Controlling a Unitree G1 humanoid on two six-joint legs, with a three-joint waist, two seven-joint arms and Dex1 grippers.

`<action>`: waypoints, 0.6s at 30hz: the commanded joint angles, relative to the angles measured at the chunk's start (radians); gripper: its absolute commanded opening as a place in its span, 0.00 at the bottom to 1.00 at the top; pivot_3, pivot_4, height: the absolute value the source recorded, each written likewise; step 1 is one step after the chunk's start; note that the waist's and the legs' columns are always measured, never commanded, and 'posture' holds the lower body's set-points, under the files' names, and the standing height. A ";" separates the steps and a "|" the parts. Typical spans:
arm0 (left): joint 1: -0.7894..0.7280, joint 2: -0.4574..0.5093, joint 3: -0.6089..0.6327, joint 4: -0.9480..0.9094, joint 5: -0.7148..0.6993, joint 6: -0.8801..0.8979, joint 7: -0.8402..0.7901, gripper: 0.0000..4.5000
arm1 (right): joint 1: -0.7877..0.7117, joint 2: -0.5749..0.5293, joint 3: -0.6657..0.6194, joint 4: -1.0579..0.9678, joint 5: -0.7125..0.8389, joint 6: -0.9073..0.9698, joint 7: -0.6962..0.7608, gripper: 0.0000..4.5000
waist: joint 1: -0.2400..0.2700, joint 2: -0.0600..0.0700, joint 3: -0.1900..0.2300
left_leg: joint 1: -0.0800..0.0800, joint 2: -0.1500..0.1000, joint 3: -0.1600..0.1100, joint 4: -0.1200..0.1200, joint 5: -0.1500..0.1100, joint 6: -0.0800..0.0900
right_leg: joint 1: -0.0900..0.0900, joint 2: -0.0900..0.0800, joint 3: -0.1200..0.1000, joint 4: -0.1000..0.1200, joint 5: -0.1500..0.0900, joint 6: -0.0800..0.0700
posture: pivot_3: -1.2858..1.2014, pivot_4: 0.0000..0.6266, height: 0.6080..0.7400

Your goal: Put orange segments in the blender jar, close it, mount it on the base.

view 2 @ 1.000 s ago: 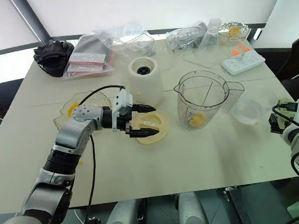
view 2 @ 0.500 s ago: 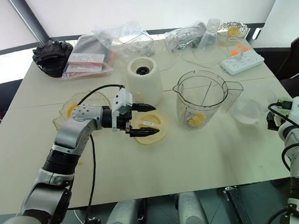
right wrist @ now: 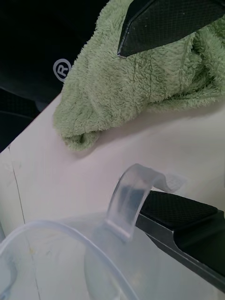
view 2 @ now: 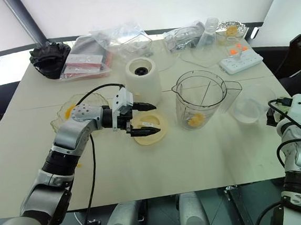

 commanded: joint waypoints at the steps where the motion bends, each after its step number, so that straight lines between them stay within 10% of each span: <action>1: -0.003 0.001 -0.007 -0.041 -0.018 -0.002 0.005 0.99 | -0.024 -0.002 -0.030 0.010 -0.014 -0.027 -0.019 1.00 | -0.001 0.000 0.000 | 0.000 0.000 0.000 0.000 0.000 0.000 | 0.000 0.000 0.000 0.000 0.000 0.000 | 0.52 0.24 1.00; 7: -0.006 0.000 -0.007 -0.036 -0.016 -0.010 0.009 0.99 | -0.027 0.000 -0.022 0.019 -0.016 -0.035 -0.017 1.00 | 0.000 0.000 0.000 | 0.000 0.000 0.000 0.000 0.000 0.000 | 0.000 0.000 0.000 0.000 0.000 0.000 | 0.52 0.24 1.00; 16: -0.005 0.004 -0.007 -0.036 -0.014 -0.012 0.011 1.00 | -0.031 0.014 -0.011 0.017 -0.018 -0.040 -0.011 0.01 | 0.000 0.000 0.000 | 0.000 0.000 0.000 0.000 0.000 0.000 | 0.000 0.000 0.000 0.000 0.000 0.000 | 0.52 0.24 1.00; 18: -0.002 0.006 -0.004 -0.040 -0.016 -0.007 0.014 1.00 | -0.030 0.018 -0.010 0.016 -0.018 -0.043 -0.009 0.01 | 0.003 0.000 0.000 | 0.002 0.000 0.000 0.000 0.000 0.000 | 0.002 0.000 0.000 0.000 0.000 0.000 | 0.52 0.24 1.00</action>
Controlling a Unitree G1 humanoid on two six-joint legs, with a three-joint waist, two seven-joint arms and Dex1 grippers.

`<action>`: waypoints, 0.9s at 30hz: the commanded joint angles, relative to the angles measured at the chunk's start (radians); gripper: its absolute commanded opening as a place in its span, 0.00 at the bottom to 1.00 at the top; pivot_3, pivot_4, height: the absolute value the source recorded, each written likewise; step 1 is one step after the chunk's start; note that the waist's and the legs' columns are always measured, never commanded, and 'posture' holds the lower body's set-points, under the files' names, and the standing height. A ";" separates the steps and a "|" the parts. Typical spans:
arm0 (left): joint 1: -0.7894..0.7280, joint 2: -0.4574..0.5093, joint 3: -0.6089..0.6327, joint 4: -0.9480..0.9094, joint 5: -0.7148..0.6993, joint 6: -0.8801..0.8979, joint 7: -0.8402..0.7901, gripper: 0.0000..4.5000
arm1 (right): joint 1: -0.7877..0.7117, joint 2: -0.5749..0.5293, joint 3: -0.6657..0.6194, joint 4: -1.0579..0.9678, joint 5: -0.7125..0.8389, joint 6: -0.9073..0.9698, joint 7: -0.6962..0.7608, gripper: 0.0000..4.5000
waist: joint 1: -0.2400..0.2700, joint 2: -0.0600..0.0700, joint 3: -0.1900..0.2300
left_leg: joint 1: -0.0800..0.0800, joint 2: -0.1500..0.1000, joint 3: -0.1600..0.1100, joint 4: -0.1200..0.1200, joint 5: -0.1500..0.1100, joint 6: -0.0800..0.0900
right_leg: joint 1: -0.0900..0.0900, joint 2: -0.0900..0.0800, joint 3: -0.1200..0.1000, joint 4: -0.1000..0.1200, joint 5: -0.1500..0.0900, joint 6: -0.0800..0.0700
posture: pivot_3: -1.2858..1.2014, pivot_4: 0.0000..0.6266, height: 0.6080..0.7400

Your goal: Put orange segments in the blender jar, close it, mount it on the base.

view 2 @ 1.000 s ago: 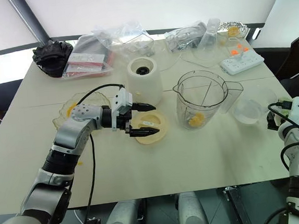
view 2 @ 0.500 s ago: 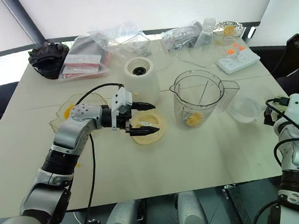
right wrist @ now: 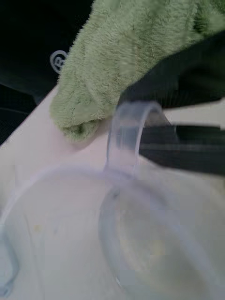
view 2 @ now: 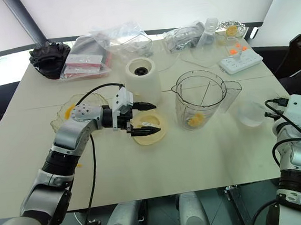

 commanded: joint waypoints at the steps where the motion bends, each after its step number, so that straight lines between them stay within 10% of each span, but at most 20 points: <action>1: 0.001 0.008 0.002 -0.037 -0.017 -0.003 0.008 1.00 | 0.014 0.000 -0.014 0.003 -0.023 -0.002 -0.015 0.01 | 0.007 0.000 0.000 | 0.001 0.000 -0.001 0.000 0.000 0.000 | 0.002 0.000 -0.001 0.000 0.000 0.000 | 0.52 0.24 1.00; 27: 0.055 0.020 0.034 -0.044 -0.014 -0.066 0.130 1.00 | -0.082 0.050 -0.192 -0.205 0.172 0.004 -0.081 0.01 | 0.000 0.004 0.002 | 0.009 0.001 -0.002 -0.003 0.000 0.000 | 0.009 0.000 0.001 -0.005 -0.001 -0.002 | 0.52 0.24 1.00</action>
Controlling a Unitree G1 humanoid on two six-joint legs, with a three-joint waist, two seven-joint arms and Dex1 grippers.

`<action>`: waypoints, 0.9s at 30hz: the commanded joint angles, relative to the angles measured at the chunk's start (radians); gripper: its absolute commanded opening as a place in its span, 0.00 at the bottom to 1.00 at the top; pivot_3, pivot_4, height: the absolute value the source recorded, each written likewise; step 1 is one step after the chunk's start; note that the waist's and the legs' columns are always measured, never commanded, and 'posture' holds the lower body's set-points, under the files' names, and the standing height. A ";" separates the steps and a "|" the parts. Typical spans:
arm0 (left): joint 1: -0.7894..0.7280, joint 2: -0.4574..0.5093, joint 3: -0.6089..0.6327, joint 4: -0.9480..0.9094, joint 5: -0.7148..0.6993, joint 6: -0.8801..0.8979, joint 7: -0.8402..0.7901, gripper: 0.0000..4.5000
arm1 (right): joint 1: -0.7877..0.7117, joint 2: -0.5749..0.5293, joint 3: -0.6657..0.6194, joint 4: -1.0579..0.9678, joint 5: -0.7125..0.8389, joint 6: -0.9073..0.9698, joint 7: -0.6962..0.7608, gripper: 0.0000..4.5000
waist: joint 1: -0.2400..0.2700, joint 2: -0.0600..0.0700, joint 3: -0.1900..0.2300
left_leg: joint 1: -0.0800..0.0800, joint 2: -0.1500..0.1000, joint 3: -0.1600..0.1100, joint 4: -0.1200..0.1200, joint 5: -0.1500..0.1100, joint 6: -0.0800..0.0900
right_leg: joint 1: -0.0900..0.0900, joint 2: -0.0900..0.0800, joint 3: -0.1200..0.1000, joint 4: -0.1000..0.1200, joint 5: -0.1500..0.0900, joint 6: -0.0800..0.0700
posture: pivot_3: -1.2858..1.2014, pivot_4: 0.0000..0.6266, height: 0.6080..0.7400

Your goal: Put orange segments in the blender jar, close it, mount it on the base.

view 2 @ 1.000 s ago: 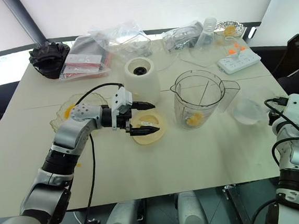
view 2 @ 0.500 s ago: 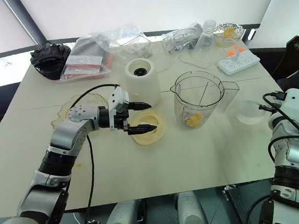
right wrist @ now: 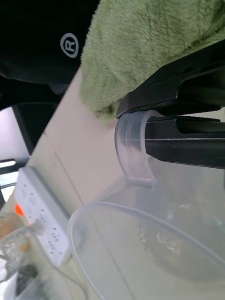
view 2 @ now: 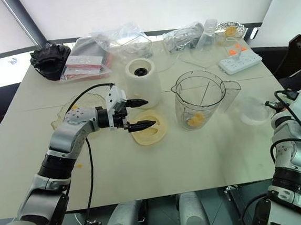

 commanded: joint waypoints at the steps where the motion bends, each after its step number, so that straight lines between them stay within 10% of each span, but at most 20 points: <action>1: 0.010 0.001 -0.008 -0.037 0.004 -0.036 0.005 1.00 | -0.050 -0.052 -0.066 -0.125 0.042 0.009 -0.023 0.01 | 0.000 0.000 0.000 | 0.000 0.000 0.000 0.000 0.000 0.000 | 0.000 0.000 0.000 0.000 0.000 0.000 | 0.52 0.24 1.00; 27: 0.014 -0.027 -0.014 0.023 0.015 -0.118 0.029 1.00 | -0.240 -0.442 0.015 -0.556 0.210 0.468 0.164 0.01 | 0.003 0.002 0.001 | -0.003 0.001 0.000 -0.001 -0.001 0.001 | -0.001 -0.001 0.000 -0.007 -0.001 -0.002 | 0.52 0.24 1.00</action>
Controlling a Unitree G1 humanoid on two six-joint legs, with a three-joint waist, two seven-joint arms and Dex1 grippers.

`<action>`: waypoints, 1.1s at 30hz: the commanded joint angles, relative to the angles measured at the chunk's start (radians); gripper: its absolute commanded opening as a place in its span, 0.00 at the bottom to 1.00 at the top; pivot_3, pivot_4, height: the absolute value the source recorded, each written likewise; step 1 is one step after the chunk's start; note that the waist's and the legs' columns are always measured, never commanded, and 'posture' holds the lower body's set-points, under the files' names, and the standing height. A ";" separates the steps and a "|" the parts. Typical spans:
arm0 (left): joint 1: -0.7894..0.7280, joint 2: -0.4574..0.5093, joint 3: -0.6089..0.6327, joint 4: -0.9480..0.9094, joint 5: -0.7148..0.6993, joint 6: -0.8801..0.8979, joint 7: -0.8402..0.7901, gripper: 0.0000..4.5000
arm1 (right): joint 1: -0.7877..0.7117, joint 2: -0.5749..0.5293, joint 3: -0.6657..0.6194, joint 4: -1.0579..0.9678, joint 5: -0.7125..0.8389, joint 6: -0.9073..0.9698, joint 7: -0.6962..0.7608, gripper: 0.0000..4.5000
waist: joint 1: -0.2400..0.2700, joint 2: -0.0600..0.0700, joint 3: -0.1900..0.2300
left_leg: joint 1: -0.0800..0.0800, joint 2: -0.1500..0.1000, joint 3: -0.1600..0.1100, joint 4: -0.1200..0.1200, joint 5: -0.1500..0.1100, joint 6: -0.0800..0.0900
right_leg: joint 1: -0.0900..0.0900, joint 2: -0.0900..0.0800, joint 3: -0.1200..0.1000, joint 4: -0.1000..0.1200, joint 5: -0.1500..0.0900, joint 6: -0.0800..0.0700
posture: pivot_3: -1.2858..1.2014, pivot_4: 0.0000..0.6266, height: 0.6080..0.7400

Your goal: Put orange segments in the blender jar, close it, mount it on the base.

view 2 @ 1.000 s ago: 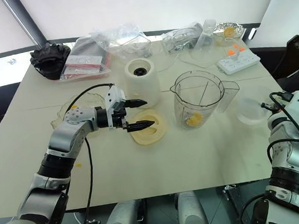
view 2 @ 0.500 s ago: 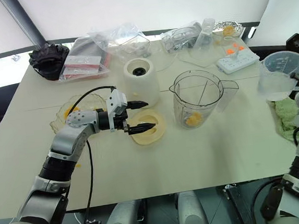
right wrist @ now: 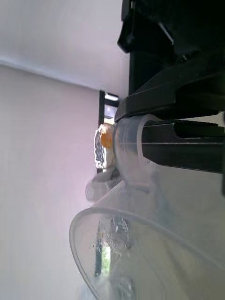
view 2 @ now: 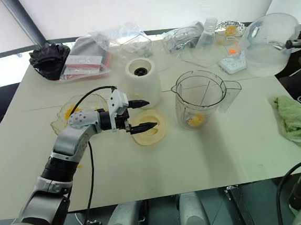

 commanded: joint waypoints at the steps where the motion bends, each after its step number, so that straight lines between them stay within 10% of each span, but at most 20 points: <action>1: -0.014 -0.007 0.004 -0.005 0.001 -0.023 0.005 1.00 | -0.059 -0.053 -0.012 -0.074 0.010 0.013 0.013 0.01 | 0.000 0.000 0.000 | -0.001 0.000 0.000 0.000 0.000 0.000 | -0.001 0.000 0.000 0.000 0.000 0.000 | 0.52 0.24 1.00; 33: -0.035 -0.021 -0.006 0.014 0.005 -0.035 -0.003 1.00 | 0.078 -0.188 0.108 -0.235 -0.291 -0.104 0.217 0.01 | 0.001 0.000 0.000 | -0.013 -0.001 0.000 0.001 0.000 0.000 | -0.014 0.000 0.000 0.002 0.002 0.003 | 0.52 0.24 1.00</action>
